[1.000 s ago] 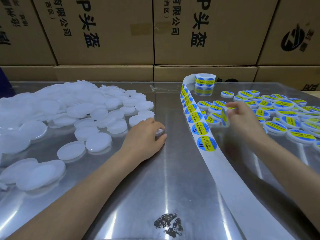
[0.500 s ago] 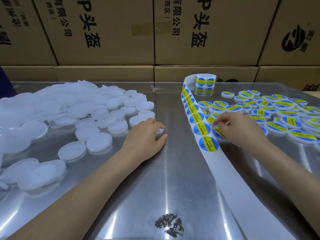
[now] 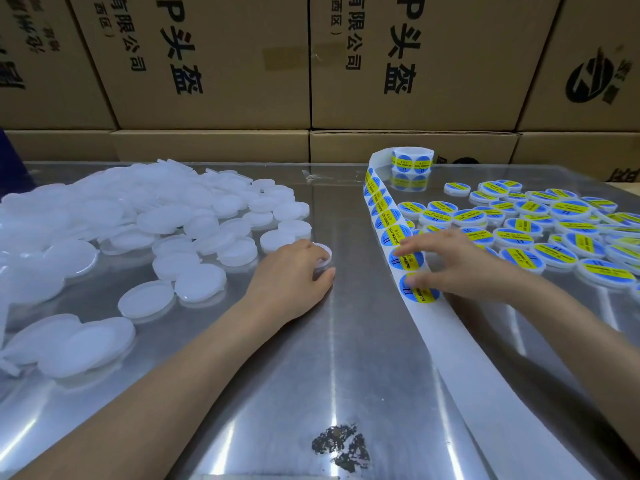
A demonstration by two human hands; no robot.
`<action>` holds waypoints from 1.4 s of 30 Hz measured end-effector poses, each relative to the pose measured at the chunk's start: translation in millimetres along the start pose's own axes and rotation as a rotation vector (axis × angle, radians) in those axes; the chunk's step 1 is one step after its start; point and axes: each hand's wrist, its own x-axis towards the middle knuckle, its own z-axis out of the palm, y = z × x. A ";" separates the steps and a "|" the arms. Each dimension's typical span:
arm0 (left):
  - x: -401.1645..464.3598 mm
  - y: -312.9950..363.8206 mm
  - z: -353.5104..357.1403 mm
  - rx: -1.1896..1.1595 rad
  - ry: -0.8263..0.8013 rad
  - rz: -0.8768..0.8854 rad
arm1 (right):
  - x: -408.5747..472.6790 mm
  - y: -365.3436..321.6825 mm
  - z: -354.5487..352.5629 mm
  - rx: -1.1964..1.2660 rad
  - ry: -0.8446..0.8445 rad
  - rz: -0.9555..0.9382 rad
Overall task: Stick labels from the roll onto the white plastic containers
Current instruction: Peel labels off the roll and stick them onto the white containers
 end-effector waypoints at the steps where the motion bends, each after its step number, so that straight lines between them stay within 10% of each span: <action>1: 0.2 0.0 -0.2 -0.020 0.006 0.006 | -0.1 1.6 3.1 -0.037 -0.079 0.019; 37: 0.7 17.5 10.1 -0.206 -0.195 0.282 | -4.1 -41.3 31.4 -0.256 0.315 -0.339; 42: -0.3 16.0 10.1 -0.146 -0.259 0.255 | -6.2 -46.4 29.8 0.132 0.382 -0.242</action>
